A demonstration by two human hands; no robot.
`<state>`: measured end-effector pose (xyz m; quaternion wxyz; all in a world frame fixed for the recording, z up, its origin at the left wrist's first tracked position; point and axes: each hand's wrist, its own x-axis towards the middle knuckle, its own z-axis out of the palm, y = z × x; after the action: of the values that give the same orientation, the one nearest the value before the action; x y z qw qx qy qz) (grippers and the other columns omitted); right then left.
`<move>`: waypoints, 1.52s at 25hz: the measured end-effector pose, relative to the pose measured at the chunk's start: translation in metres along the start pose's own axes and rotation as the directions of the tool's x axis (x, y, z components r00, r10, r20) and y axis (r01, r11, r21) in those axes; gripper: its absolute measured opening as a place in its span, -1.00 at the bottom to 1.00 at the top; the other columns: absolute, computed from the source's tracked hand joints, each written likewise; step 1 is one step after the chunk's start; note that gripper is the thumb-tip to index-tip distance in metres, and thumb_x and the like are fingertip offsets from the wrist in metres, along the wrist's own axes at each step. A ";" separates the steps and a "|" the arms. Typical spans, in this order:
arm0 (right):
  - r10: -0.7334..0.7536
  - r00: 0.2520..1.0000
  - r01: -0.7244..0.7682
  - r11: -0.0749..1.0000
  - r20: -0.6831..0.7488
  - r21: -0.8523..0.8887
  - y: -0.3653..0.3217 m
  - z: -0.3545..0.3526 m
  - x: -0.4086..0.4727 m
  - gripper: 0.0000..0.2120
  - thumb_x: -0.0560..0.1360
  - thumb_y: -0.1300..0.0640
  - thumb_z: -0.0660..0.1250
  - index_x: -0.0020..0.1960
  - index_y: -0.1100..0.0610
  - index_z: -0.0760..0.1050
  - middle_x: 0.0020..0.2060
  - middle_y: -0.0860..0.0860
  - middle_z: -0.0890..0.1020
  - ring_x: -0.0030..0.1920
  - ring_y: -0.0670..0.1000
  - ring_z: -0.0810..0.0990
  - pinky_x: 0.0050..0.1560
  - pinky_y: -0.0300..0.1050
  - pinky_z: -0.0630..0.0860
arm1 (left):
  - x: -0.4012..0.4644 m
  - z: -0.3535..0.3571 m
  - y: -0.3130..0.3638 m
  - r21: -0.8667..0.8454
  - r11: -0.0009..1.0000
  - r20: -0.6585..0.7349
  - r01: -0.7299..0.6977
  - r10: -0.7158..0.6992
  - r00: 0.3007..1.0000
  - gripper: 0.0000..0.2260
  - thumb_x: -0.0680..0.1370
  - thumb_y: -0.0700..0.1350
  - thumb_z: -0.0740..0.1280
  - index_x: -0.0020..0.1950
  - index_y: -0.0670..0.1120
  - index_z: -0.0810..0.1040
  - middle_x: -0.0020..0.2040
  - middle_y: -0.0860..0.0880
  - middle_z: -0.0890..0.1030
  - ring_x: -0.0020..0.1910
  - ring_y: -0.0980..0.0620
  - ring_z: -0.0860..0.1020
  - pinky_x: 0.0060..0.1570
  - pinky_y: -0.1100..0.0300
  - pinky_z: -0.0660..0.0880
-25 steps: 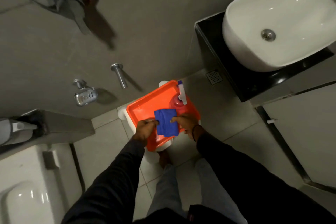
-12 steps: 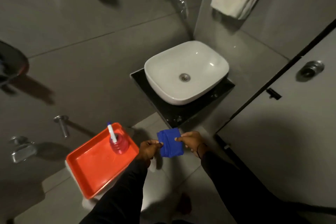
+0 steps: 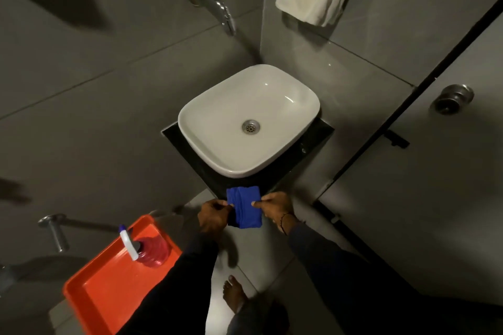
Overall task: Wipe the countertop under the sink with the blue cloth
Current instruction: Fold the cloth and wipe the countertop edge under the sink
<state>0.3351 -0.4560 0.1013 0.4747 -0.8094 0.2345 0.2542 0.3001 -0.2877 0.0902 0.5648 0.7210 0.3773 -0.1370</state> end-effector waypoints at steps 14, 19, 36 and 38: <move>-0.585 0.680 0.630 0.157 0.443 -0.761 0.030 0.050 0.022 -0.30 0.52 0.10 0.24 0.59 0.29 0.12 0.57 0.23 0.22 0.60 0.20 0.16 0.62 0.13 0.06 | 0.053 -0.050 0.045 0.497 0.705 -0.194 -0.506 0.659 0.727 -0.75 0.66 -0.13 0.22 0.25 -0.22 0.56 0.21 -0.25 0.50 0.16 -0.27 0.54 0.22 -0.09 0.50; -0.687 0.528 0.742 0.087 0.499 -0.665 0.043 0.046 0.035 -0.41 0.60 0.03 0.17 0.57 0.22 0.21 0.58 0.12 0.26 0.60 0.14 0.19 0.58 0.11 0.20 | 0.064 -0.027 0.107 0.667 0.307 0.148 -0.679 0.839 0.524 -0.58 0.71 0.01 0.09 0.53 -0.10 0.37 0.57 -0.10 0.34 0.59 -0.12 0.28 0.56 -0.06 0.25; -0.705 0.471 0.836 0.167 0.530 -0.522 0.057 -0.074 0.145 -0.38 0.63 -0.13 0.13 0.62 0.05 0.10 0.61 0.00 0.19 0.62 0.00 0.13 0.61 -0.01 0.13 | 0.094 0.017 0.108 0.902 0.178 0.176 -0.393 0.681 0.711 -0.37 0.67 0.14 -0.10 0.66 -0.18 0.10 0.70 -0.11 0.01 0.69 -0.11 -0.06 0.64 -0.16 -0.10; -0.696 0.491 0.813 0.151 0.524 -0.562 0.053 -0.099 0.164 -0.38 0.64 -0.14 0.09 0.62 0.08 0.08 0.62 0.02 0.17 0.62 0.01 0.10 0.61 0.04 0.13 | 0.093 0.016 0.108 0.901 0.176 0.176 -0.397 0.688 0.704 -0.36 0.67 0.14 -0.11 0.66 -0.19 0.10 0.70 -0.12 0.02 0.69 -0.13 -0.05 0.64 -0.17 -0.10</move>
<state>0.4458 -0.5895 0.0039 0.1633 -0.9092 -0.3669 0.1097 0.4422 -0.2749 0.1032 0.0405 0.9987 0.0297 -0.0026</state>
